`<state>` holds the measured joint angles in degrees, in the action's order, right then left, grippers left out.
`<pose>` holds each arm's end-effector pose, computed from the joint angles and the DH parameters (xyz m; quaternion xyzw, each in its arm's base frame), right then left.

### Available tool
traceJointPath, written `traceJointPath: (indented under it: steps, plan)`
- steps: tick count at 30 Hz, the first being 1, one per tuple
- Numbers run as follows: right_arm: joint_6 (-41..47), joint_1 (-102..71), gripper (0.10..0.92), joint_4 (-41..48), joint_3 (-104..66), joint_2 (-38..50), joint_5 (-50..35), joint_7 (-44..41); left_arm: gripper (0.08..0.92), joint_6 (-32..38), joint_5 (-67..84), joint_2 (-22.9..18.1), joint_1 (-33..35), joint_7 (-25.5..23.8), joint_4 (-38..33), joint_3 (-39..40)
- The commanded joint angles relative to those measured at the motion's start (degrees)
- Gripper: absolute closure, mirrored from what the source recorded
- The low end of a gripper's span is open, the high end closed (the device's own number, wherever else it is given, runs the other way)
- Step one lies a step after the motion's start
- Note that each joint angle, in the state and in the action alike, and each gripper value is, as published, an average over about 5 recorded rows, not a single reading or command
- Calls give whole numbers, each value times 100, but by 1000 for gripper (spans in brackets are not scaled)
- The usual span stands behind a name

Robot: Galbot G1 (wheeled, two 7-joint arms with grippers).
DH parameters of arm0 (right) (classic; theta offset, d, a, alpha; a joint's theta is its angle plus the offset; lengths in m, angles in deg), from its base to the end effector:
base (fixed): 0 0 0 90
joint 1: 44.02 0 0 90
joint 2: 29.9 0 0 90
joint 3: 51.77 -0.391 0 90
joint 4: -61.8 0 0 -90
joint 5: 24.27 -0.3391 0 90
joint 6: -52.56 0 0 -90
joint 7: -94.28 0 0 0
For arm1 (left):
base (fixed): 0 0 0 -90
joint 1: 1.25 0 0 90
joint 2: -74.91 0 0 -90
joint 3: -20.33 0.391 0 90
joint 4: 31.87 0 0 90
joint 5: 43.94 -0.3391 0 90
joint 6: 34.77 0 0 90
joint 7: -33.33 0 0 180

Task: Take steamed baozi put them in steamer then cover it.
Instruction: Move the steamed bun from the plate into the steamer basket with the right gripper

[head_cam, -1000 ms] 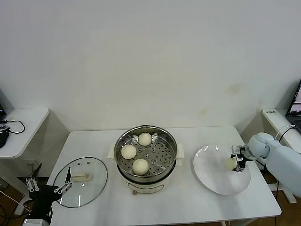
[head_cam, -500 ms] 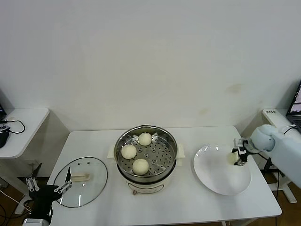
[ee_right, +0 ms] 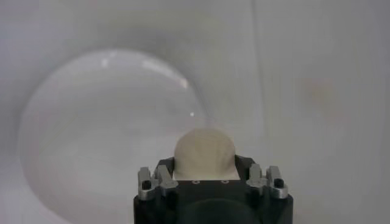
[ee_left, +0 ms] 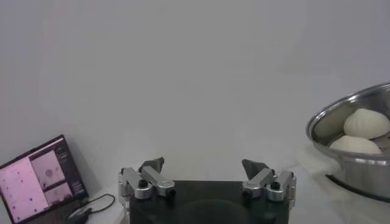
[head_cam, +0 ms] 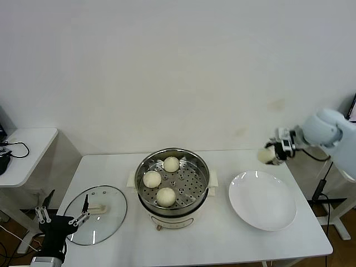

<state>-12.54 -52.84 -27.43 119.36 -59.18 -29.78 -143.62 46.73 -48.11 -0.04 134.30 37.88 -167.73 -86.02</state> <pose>0.4879 -0.1812 -0.0228 0.4048 -0.6462 0.5659 0.3136 0.0692 0.1025 -0.2495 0.0618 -0.9708 -0.2278 0.0421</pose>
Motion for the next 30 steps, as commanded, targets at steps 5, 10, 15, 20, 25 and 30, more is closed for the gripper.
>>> traceJointPath:
  steps: [5,10,15,20,25,30]
  plan:
    - [1173,1955,389,-815,1610,-1777,-2287,862,177,-1,10,25,-25,-2,16,-55]
    - [1491,1470,389,-734,1699,-2280,-2621,1296,177,-6,15,9,-39,-4,29,-92]
    - [1624,914,389,-502,1777,-2593,-2537,1531,177,-3,14,-15,-47,-3,59,-121]
    - [1657,409,389,-231,1728,-2825,-2313,1634,177,1,11,-16,-96,-4,115,-162]
    - [1672,84,389,-50,1669,-2947,-2090,1661,177,-1,18,-13,-130,-7,138,-191]
    - [1673,-130,389,113,1666,-2943,-1806,1636,177,-2,13,-27,-143,-8,148,-183]
